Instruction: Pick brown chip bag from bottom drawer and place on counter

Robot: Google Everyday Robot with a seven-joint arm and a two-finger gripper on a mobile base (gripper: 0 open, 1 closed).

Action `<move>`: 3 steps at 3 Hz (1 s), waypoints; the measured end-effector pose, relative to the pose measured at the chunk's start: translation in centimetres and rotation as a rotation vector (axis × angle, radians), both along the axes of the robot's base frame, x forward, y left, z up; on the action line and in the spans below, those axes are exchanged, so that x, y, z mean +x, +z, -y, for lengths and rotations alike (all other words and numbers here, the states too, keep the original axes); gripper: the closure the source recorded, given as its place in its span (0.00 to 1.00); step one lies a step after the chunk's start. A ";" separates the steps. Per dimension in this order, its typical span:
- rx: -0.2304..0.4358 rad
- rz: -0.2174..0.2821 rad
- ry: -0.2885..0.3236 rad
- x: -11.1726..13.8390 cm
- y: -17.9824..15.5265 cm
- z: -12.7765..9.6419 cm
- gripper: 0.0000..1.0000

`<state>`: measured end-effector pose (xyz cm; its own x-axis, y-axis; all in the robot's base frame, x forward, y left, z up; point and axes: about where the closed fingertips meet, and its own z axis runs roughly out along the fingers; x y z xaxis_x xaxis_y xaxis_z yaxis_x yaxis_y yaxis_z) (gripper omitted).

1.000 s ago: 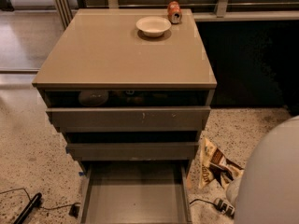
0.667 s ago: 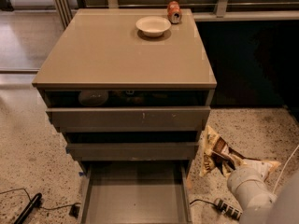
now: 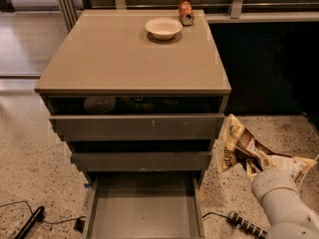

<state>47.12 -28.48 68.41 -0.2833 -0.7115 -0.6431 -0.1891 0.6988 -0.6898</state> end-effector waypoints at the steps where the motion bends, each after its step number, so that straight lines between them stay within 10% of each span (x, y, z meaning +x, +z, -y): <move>1: 0.005 0.066 0.007 -0.1 2.7 -0.2 1.00; 3: 0.003 0.127 0.012 0.5 5.6 -0.7 1.00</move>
Offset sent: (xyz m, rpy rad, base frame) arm -0.0007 0.0018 0.0271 0.0032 -0.0657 0.0075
